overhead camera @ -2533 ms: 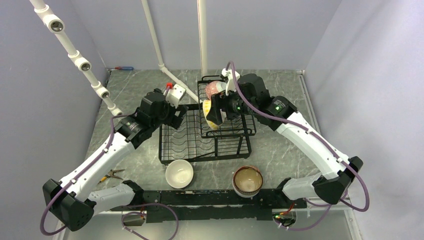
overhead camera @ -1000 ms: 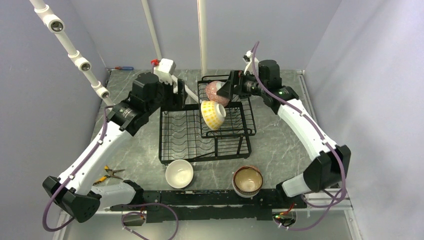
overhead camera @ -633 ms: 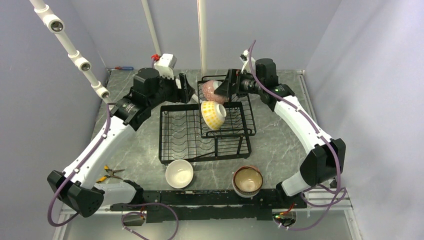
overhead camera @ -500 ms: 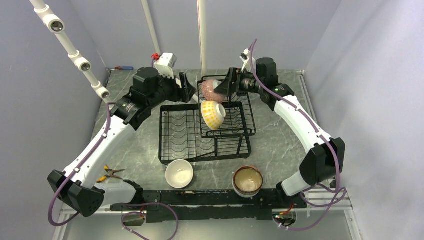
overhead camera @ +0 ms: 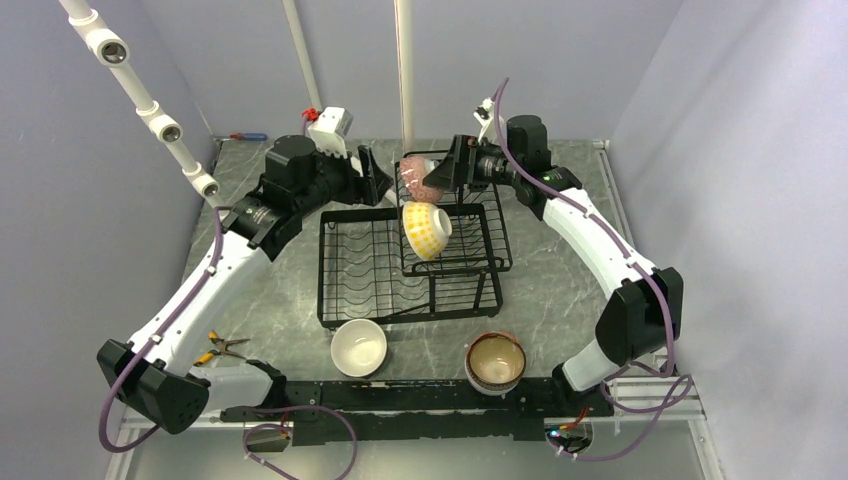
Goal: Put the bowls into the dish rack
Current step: Adjust the bowl in the dish rack.
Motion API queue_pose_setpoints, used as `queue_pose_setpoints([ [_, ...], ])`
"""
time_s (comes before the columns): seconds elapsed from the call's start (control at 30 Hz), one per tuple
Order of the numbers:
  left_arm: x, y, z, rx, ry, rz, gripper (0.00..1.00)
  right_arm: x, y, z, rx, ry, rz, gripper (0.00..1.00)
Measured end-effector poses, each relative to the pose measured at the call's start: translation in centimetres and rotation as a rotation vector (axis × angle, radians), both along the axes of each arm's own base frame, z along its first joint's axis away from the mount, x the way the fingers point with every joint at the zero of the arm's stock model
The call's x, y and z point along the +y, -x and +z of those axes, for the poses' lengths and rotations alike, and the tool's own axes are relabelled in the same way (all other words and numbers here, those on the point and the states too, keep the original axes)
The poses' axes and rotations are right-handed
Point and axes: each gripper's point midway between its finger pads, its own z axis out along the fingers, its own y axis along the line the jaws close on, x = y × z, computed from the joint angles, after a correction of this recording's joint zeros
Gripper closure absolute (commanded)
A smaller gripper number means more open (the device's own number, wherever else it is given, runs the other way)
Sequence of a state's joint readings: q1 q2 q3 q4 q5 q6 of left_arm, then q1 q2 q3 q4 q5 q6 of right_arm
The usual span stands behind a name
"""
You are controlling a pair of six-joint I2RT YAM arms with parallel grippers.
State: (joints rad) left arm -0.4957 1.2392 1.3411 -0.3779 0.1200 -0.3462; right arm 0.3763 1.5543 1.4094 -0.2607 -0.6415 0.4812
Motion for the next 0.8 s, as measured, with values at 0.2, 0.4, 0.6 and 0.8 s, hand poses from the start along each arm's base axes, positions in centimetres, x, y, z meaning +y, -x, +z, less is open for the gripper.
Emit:
queue_pose_setpoints([
  [0.2, 0.1, 0.0, -0.6, 0.012, -0.008, 0.003, 0.12, -0.1, -0.2, -0.1, -0.019, 0.018, -0.013, 0.06],
  [0.4, 0.3, 0.1, -1.2, 0.020, -0.017, 0.006, 0.10, -0.6, -0.1, 0.7, -0.062, 0.031, -0.042, 0.04],
  [0.6, 0.6, 0.3, -1.5, 0.019, -0.025, 0.010, 0.09, -1.1, -0.4, 1.4, -0.101, 0.047, -0.070, 0.00],
  [0.8, 0.9, 0.7, -1.5, 0.012, -0.027, 0.013, 0.08, -1.5, -0.5, 1.5, -0.121, 0.061, -0.094, 0.01],
])
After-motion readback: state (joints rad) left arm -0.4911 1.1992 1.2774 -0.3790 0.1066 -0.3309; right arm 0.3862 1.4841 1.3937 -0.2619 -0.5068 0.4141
